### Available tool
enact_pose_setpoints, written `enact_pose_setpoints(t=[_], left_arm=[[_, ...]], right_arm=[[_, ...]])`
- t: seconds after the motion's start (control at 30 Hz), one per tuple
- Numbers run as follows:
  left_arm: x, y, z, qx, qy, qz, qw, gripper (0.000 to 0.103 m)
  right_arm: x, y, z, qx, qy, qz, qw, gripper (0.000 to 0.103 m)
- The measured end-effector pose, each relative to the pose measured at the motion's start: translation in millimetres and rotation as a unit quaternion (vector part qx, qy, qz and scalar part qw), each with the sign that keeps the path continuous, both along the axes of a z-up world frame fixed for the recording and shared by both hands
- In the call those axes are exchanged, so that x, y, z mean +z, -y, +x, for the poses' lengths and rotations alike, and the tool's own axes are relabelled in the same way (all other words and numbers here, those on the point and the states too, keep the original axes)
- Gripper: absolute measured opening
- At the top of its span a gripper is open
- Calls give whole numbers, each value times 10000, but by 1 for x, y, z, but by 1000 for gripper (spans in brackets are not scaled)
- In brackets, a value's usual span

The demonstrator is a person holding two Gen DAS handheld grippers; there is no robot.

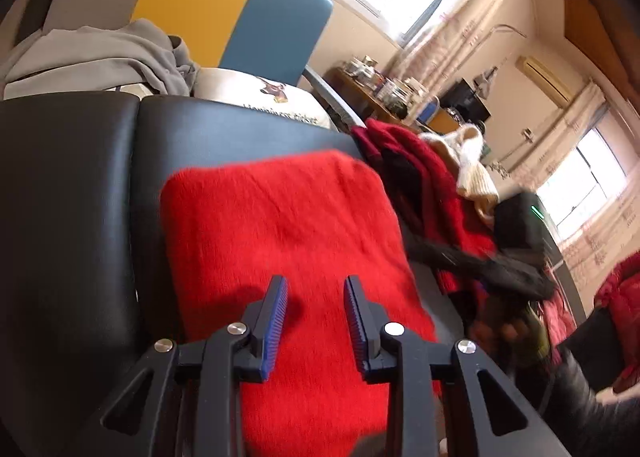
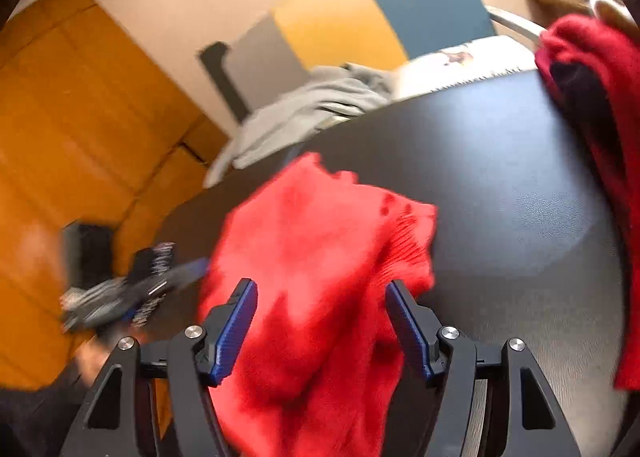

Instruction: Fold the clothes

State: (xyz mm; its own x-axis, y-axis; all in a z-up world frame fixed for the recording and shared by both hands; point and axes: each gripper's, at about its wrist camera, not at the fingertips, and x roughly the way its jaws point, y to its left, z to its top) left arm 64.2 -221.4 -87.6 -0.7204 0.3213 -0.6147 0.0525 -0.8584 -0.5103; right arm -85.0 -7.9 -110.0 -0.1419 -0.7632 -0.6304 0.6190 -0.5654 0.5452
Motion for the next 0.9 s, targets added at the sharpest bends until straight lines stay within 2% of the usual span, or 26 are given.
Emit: enact_pose_setpoints(t=[0.07, 0.1, 0.2, 0.3, 0.37, 0.47, 0.5, 0.7, 0.83, 0.9], left_arm=[[-2, -7, 7, -65, -12, -103, 9999, 29], [-3, -11, 10, -111, -19, -141, 9998, 30], [-8, -23, 12, -392, -41, -126, 9991, 31], [-15, -41, 11, -813, 32, -292, 9963, 32], [-28, -56, 8, -1001, 266, -493, 9934, 32], [-46, -76, 4, -1251, 595, -763, 9874, 32], [-49, -76, 3, -1213, 620, -730, 9880, 32], [-47, -70, 2, -1089, 665, -443, 9908, 32], [-32, -59, 10, -977, 420, -127, 9942, 32], [-20, -48, 14, -822, 237, -46, 9963, 32]], right_arm=[[-3, 13, -7, -90, 51, 35, 9999, 34], [-3, 17, -10, -129, 65, 34, 9999, 14], [5, 22, -15, -121, -35, 212, 9997, 14], [25, 16, -10, -301, -581, 621, 9959, 13], [28, 18, -16, -450, -868, 987, 9903, 12], [-1, 21, -31, -548, -754, 1472, 9847, 11], [-16, 20, -35, -591, -646, 1574, 9836, 11], [-24, 14, -48, -749, -544, 1389, 9860, 15], [1, -5, -39, -662, -762, 1184, 9878, 36], [21, -11, -19, -488, -1071, 1067, 9873, 37]])
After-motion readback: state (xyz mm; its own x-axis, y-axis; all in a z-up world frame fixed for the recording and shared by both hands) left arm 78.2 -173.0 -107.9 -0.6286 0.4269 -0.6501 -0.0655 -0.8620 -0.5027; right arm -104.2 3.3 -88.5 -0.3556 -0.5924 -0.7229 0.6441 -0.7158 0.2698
